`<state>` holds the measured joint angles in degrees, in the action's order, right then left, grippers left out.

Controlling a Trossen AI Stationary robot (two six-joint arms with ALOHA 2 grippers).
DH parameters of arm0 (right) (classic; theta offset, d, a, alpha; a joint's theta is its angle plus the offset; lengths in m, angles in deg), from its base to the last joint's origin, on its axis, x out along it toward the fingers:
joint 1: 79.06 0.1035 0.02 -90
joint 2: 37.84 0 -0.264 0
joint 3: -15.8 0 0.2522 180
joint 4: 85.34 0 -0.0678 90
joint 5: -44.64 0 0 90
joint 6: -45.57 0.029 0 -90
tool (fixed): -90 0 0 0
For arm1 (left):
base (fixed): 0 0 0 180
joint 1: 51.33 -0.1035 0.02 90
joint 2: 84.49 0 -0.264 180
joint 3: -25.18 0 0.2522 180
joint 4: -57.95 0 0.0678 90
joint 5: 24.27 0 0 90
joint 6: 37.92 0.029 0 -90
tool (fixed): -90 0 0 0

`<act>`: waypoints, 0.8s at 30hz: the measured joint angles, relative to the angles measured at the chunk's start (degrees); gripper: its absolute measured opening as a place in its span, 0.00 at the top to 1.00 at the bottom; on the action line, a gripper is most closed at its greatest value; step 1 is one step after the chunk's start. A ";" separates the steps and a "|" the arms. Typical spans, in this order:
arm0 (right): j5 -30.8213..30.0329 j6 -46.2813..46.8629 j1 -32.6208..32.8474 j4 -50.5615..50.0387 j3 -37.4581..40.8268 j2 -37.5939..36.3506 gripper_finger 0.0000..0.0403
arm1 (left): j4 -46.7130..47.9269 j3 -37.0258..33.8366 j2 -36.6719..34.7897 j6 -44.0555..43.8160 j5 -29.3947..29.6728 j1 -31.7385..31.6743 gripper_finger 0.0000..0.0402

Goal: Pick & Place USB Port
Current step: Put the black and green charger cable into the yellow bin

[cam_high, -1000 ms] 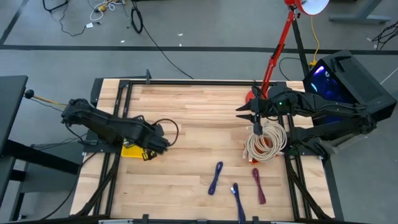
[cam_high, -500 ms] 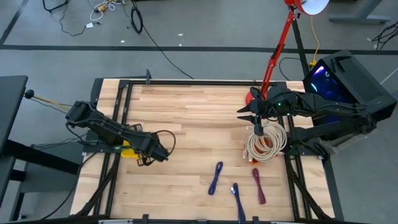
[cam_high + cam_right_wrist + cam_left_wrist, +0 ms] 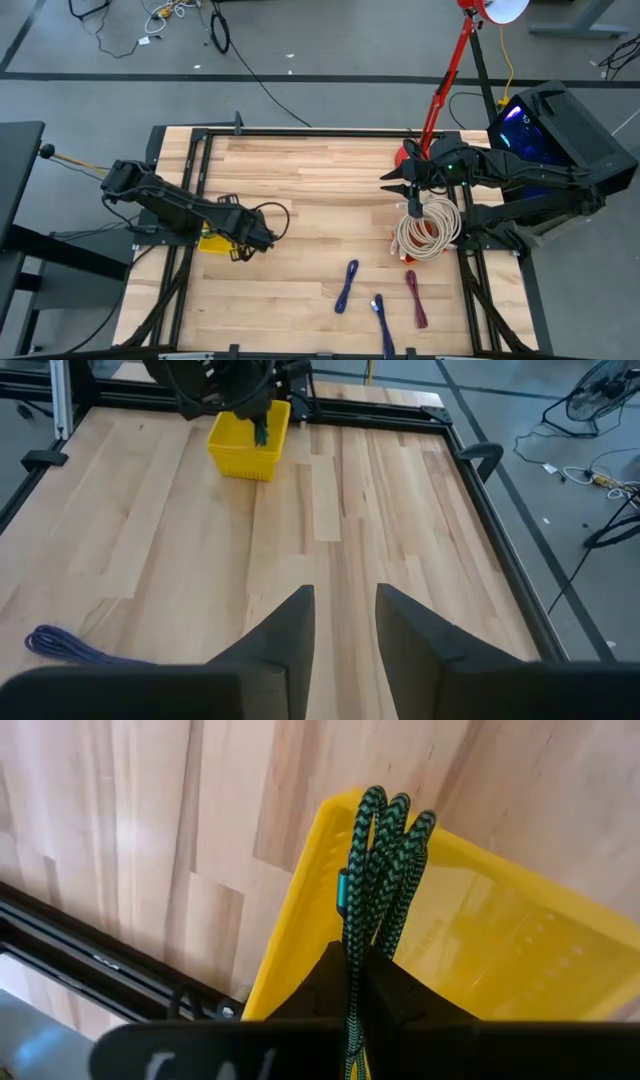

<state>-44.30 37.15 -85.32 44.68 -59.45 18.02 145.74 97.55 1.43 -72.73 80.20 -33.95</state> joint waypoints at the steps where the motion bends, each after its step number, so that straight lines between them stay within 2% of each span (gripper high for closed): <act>1: 0.00 0.00 -0.02 0.00 0.00 0.00 0.73 | -0.17 0.00 -0.06 0.00 -0.07 -0.30 0.98; 5: 0.00 0.00 -0.02 -0.05 0.00 0.00 0.73 | -0.64 0.00 -0.15 -0.95 0.12 -0.56 0.98; 14: 0.00 -0.09 -0.02 -0.39 0.00 0.00 0.73 | 0.68 0.00 -0.16 -3.34 2.05 -0.61 0.83; 24: -0.01 -0.45 -0.02 -0.47 0.00 0.00 0.73 | 1.10 0.02 -0.63 -5.37 2.39 -0.61 0.74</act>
<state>-44.30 36.70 -85.34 44.21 -59.45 18.02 146.83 97.57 0.80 -78.10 82.58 -34.56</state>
